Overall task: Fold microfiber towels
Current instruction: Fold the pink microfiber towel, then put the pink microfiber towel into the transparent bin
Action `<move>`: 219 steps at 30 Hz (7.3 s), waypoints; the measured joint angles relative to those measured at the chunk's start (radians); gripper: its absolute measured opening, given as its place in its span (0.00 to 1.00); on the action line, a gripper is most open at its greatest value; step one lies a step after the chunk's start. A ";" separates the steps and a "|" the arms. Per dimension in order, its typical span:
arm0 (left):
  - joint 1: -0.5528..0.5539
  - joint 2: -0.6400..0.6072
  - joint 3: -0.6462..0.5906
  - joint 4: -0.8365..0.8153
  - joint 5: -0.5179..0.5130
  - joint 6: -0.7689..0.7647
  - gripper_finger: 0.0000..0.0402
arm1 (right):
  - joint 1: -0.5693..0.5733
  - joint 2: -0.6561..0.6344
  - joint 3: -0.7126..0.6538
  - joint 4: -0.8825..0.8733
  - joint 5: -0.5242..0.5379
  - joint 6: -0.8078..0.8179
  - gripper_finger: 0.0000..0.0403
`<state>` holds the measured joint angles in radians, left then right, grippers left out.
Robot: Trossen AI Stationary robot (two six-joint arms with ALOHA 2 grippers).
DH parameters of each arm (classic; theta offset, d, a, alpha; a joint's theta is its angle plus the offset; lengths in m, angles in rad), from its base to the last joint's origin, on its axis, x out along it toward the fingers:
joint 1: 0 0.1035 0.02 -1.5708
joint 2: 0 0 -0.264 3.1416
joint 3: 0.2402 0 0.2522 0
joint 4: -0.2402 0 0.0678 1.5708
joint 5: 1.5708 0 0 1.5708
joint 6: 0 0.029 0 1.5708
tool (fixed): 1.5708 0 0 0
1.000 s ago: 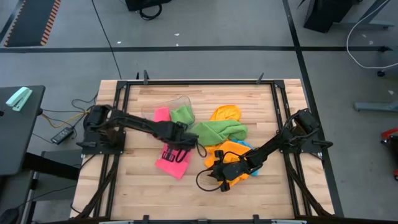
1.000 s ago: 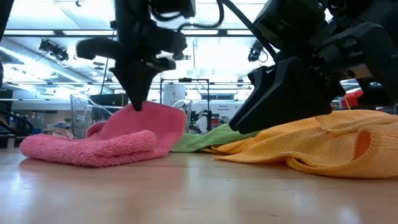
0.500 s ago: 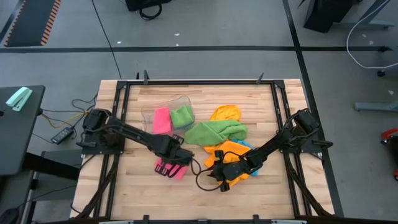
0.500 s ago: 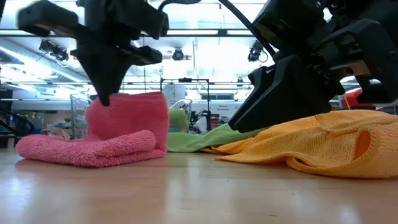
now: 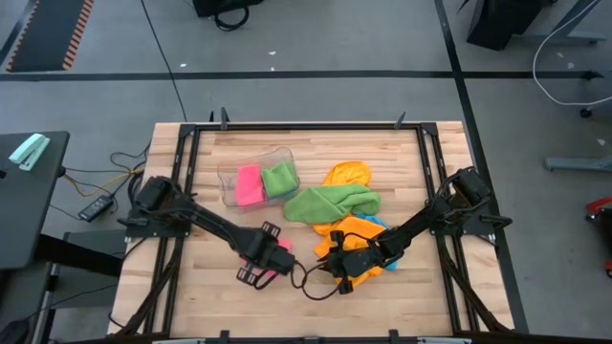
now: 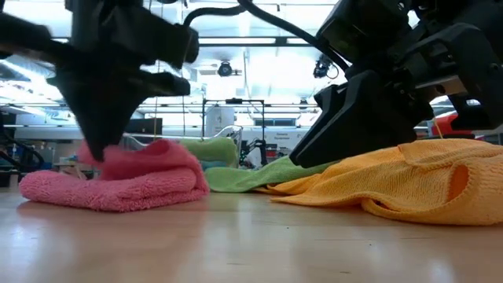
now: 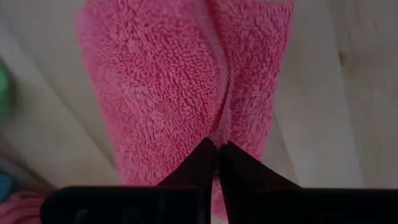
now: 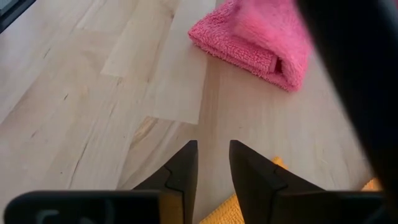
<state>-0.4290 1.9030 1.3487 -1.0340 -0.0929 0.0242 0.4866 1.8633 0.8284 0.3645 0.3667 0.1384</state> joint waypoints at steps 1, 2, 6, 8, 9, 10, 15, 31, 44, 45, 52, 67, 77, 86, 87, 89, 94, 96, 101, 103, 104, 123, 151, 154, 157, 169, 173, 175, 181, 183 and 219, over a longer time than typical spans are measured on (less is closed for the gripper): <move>-0.007 0.005 0.000 0.003 0.002 -0.006 0.06 | 0.000 0.000 0.000 0.001 0.000 0.000 0.25; -0.012 0.010 0.000 0.003 0.005 -0.012 0.05 | 0.000 0.000 0.000 0.000 0.000 0.000 0.25; -0.030 0.016 0.000 0.018 0.016 -0.044 0.03 | 0.000 0.000 0.000 0.001 0.000 -0.001 0.25; -0.036 0.016 0.000 0.018 0.019 -0.066 0.04 | 0.000 0.000 0.000 0.001 0.000 -0.003 0.25; -0.039 0.016 0.000 0.017 0.019 -0.074 0.05 | 0.000 0.000 0.000 0.002 0.000 -0.003 0.25; -0.043 0.016 0.000 0.017 0.019 -0.088 0.07 | 0.000 0.000 0.000 0.002 0.000 -0.003 0.25; -0.063 0.015 -0.019 0.051 0.019 -0.133 0.12 | 0.000 0.000 0.000 0.005 0.000 -0.002 0.25; -0.120 0.014 -0.006 0.024 0.054 -0.259 0.39 | 0.000 0.000 0.000 0.013 0.000 0.039 0.25; -0.192 0.013 0.012 0.008 -0.161 -0.362 0.40 | 0.000 0.000 0.000 0.014 0.000 0.072 0.25; -0.198 0.013 0.012 0.011 -0.164 -0.370 0.40 | 0.000 0.000 0.000 0.018 0.000 0.072 0.25; -0.238 0.014 0.012 0.040 -0.209 -0.432 0.54 | 0.000 0.000 0.000 0.031 0.000 0.072 0.25; -0.324 0.153 0.016 0.018 -0.403 -0.351 0.60 | 0.001 0.000 0.001 0.032 0.000 0.088 0.25; -0.315 0.170 0.003 -0.014 -0.466 -0.420 0.46 | 0.001 0.000 0.001 0.080 -0.001 0.090 0.25; -0.270 0.170 -0.016 0.010 -0.444 -0.458 0.26 | 0.016 0.000 0.002 0.116 0.016 0.102 0.25; -0.267 0.170 -0.016 0.013 -0.441 -0.458 0.21 | 0.023 0.000 0.002 0.116 0.021 0.103 0.25; -0.257 0.171 -0.016 0.022 -0.437 -0.457 0.11 | 0.036 0.000 0.002 0.115 0.027 0.100 0.25; -0.227 0.150 -0.017 0.027 -0.407 -0.434 0.05 | 0.051 0.000 0.002 0.116 0.055 0.046 0.25; -0.210 0.116 -0.016 0.029 -0.377 -0.424 0.05 | 0.049 0.000 0.002 0.116 0.056 0.022 0.25; -0.180 0.026 -0.014 0.029 -0.309 -0.410 0.03 | 0.029 0.000 0.002 0.115 0.058 -0.029 0.25; -0.173 -0.009 -0.014 0.029 -0.288 -0.410 0.03 | 0.022 0.000 0.002 0.115 0.058 -0.041 0.25; -0.168 -0.026 -0.014 0.030 -0.278 -0.410 0.03 | 0.018 0.000 0.002 0.115 0.057 -0.050 0.25; -0.002 -0.290 -0.012 0.031 -0.060 -0.267 0.03 | 0.053 0.000 0.018 0.095 0.051 0.028 0.25; 0.381 -0.461 -0.011 0.059 -0.009 0.273 0.03 | 0.047 0.000 0.018 -0.019 0.153 -0.070 0.24; 0.402 -0.473 -0.011 0.042 -0.021 0.310 0.03 | 0.009 0.000 0.018 0.002 0.158 -0.164 0.24; 0.425 -0.505 -0.011 0.023 -0.017 0.323 0.03 | -0.030 -0.004 0.018 0.027 0.149 -0.264 0.24; 0.547 -0.589 -0.015 -0.069 0.011 0.348 0.03 | -0.194 -0.262 0.014 -0.187 0.009 -0.452 0.24; 0.589 -0.587 -0.023 -0.061 0.012 0.383 0.03 | -0.265 -0.355 0.013 -0.240 -0.083 -0.472 0.24; 0.611 -0.587 -0.047 -0.052 0.012 0.402 0.03 | -0.302 -0.387 0.013 -0.261 -0.094 -0.490 0.24; 0.661 -0.595 -0.104 -0.010 0.011 0.429 0.03 | -0.396 -0.425 0.013 -0.277 -0.125 -0.560 0.24; 0.669 -0.597 -0.109 -0.011 0.011 0.441 0.03 | -0.423 -0.426 0.012 -0.280 -0.136 -0.576 0.24; 0.818 -0.605 -0.113 -0.015 -0.032 0.739 0.03 | -0.852 -0.428 0.013 -0.387 -0.590 -0.610 0.24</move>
<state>0.3885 1.2976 1.2362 -1.0486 -0.1252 0.7628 -0.3654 1.4357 0.8410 -0.0221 -0.2235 -0.4715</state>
